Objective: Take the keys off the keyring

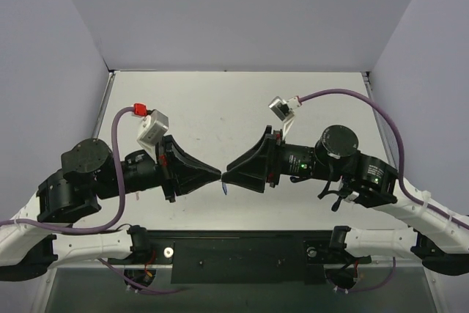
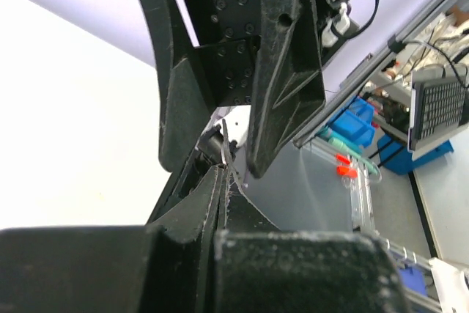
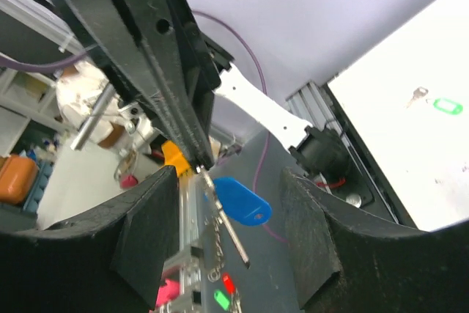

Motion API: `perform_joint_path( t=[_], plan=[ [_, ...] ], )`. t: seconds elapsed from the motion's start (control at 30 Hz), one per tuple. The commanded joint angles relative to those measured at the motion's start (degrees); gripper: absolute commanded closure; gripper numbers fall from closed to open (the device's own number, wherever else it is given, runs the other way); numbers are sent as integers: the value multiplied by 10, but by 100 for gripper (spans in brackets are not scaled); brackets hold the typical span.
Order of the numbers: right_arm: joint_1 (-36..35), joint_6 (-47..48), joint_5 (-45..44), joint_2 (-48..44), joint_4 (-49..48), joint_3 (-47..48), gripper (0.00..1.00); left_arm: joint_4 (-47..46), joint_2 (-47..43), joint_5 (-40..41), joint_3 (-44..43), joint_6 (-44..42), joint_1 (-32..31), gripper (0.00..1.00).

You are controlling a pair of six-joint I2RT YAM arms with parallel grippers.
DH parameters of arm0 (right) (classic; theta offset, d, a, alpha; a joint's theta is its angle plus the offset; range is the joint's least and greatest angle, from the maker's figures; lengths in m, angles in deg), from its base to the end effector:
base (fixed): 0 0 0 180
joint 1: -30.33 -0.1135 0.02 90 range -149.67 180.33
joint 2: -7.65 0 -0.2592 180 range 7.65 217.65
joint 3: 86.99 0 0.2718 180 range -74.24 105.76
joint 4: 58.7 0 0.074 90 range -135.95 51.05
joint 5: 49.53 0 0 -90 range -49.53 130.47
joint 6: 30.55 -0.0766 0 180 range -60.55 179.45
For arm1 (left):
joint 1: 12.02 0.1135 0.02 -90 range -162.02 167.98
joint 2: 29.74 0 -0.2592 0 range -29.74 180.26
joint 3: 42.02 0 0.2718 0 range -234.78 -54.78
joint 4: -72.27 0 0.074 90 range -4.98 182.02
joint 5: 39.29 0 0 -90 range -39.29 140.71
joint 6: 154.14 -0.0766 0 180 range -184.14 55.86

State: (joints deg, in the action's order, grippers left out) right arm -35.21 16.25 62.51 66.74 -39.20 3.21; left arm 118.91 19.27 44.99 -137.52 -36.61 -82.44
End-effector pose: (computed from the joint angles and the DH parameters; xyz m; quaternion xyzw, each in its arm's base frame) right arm 0.0822 0.2500 0.5055 -0.2655 0.5799 0.6887 0.3450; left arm 0.0556 -0.1791 0.5059 0.2913 0.6453 -0.5553 0.4363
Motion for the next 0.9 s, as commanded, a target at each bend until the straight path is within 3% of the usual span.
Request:
perform_joint_path(
  t=[0.0, 0.3, 0.87],
  plan=[
    [4, -43, -40, -38, -138, -33, 47, -86, -13, 32, 18, 25, -2, 100],
    [2, -61, -49, -41, -176, -60, 48, -146, -20, 52, 53, 55, -2, 100],
    [1, -65, -62, -48, -187, -71, 62, -170, -30, 110, 64, 64, -1, 100]
  ],
)
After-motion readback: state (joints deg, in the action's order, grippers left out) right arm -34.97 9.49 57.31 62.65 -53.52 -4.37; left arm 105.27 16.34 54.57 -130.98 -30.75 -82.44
